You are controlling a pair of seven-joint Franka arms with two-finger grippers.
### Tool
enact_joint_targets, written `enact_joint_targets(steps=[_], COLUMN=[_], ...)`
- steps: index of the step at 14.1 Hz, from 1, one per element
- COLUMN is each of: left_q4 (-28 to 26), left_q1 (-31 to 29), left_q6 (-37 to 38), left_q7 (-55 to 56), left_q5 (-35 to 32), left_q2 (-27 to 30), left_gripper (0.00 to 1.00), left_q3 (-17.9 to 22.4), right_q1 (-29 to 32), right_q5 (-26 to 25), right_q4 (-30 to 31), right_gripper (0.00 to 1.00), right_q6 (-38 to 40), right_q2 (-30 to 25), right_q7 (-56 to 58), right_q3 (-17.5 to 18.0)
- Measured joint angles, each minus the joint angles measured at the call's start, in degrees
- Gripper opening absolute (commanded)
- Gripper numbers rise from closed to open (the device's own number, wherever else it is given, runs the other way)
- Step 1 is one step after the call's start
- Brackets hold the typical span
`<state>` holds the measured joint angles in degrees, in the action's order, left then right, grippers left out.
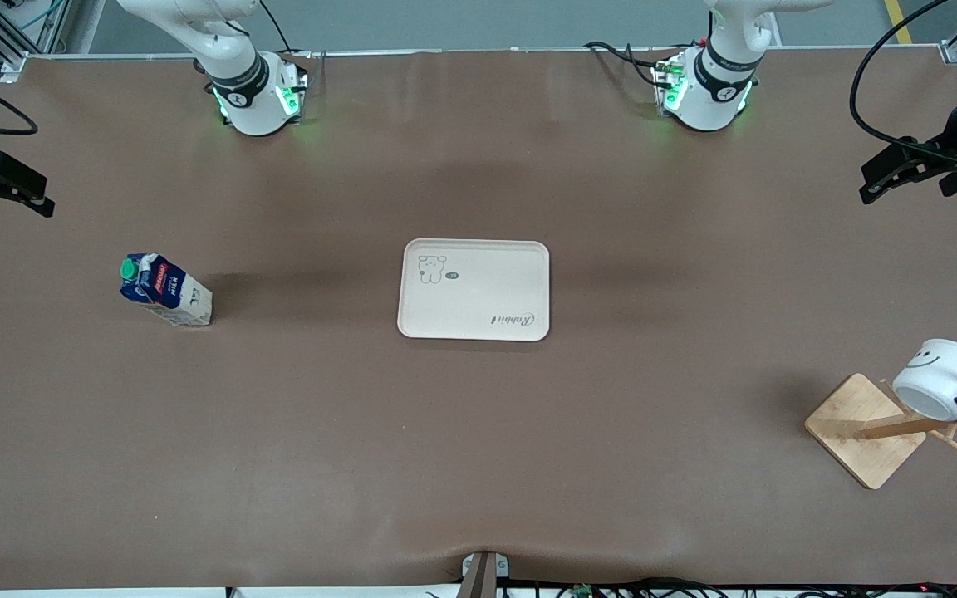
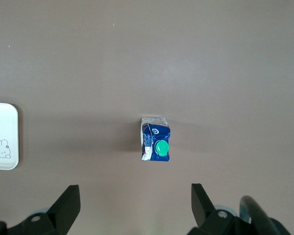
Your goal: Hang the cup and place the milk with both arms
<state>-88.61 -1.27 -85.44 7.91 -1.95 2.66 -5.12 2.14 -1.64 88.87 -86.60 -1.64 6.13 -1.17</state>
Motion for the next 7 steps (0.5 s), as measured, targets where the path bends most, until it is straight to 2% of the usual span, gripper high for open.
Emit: enact_joint_targets(steps=[7], left_q4=[0.85], left_q1=[0.08], left_q6=[-0.14], left_q7=[0.0], left_q5=[0.02], left_q2=[-0.83], left_gripper=[1.0], left_q3=[0.0], right_q1=[0.0], right_q5=[0.0], right_q4=[0.0], right_gripper=[1.0], right_q6=[0.0], right_q2=[0.04], right_q7=[0.0], right_q3=[-0.02])
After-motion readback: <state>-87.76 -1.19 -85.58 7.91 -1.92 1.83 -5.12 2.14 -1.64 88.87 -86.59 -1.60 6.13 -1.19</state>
